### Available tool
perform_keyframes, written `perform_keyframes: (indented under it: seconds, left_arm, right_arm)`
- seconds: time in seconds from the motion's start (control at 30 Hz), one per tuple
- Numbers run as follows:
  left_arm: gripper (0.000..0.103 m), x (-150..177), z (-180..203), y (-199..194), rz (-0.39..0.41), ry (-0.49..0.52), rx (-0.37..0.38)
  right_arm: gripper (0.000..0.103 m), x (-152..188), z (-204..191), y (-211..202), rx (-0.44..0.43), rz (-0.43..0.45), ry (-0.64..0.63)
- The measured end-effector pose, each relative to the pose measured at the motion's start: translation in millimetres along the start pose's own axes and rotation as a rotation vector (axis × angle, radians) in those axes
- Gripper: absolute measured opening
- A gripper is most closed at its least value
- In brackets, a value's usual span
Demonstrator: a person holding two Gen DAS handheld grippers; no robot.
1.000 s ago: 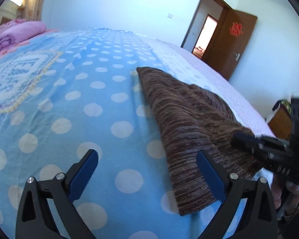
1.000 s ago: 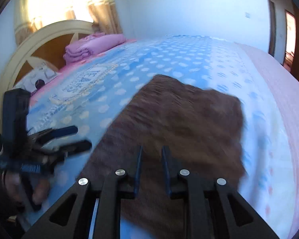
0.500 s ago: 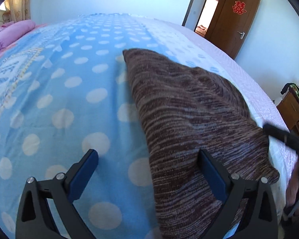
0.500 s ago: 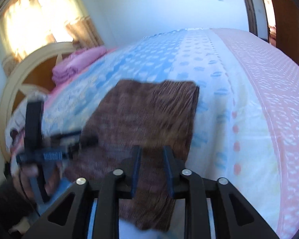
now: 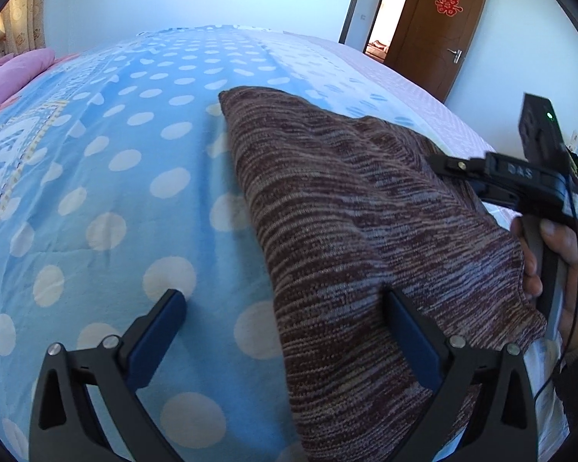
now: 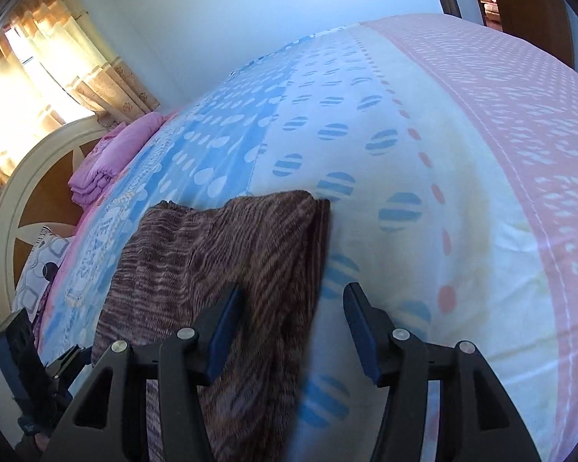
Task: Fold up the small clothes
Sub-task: 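Close the left tool on the sweater edge while the right tool grips beside it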
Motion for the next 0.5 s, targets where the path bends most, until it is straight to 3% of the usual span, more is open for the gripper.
perform_keyframes:
  seconds: [0.17, 0.37, 0.5]
  left_arm:
    - [0.103, -0.4, 1.4, 0.9, 0.002, 0.010, 0.015]
    - [0.100, -0.4, 6.6, 0.7, 0.007, 0.032, 0.018]
    - [0.080, 1.5, 15.1, -3.7, 0.023, 0.073, 0.059]
  right_arm:
    - [0.034, -9.1, -6.9, 9.8, -0.034, 0.021, -0.022]
    - [0.032, -8.4, -4.5, 13.4, -0.088, 0.021, -0.002]
    - [0.031, -8.0, -3.2, 14.4, -0.109, 0.022, 0.012]
Point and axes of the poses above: each gripper's, at about its wrist camera, not at the fingertips, and y roughly the way its jaws point, z to its right, x to its underside, the point moved 5 cm from there along y, roughly the way its jaws point, and after that the axes turned 11 degrees about -z, right-handed, at the moved point
